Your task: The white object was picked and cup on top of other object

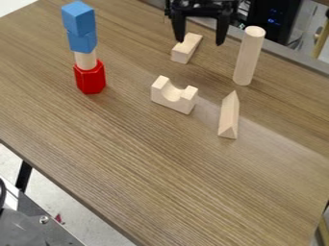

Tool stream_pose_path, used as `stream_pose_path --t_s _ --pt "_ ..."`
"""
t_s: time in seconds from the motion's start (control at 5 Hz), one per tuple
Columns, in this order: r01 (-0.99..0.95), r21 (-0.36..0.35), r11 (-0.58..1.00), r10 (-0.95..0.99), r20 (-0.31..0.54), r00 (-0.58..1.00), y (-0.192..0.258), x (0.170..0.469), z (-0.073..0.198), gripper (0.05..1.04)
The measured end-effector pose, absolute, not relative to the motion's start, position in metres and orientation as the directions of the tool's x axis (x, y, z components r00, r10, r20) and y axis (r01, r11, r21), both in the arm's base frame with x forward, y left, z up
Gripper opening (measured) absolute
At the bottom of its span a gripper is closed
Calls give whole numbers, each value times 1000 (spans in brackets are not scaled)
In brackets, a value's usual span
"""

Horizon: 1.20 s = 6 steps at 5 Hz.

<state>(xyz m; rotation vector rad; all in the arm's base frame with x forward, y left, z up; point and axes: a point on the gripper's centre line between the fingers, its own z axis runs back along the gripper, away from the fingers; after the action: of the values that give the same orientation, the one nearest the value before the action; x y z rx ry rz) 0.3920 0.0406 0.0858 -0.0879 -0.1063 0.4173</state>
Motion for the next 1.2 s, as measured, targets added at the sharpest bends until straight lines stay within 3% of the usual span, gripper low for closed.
stream_pose_path --t_s 0.4,1.2 --pt "-276 -52 960 280 89 956 55 404 57 1001" --pt "-149 -71 986 154 72 985 94 424 44 1001"
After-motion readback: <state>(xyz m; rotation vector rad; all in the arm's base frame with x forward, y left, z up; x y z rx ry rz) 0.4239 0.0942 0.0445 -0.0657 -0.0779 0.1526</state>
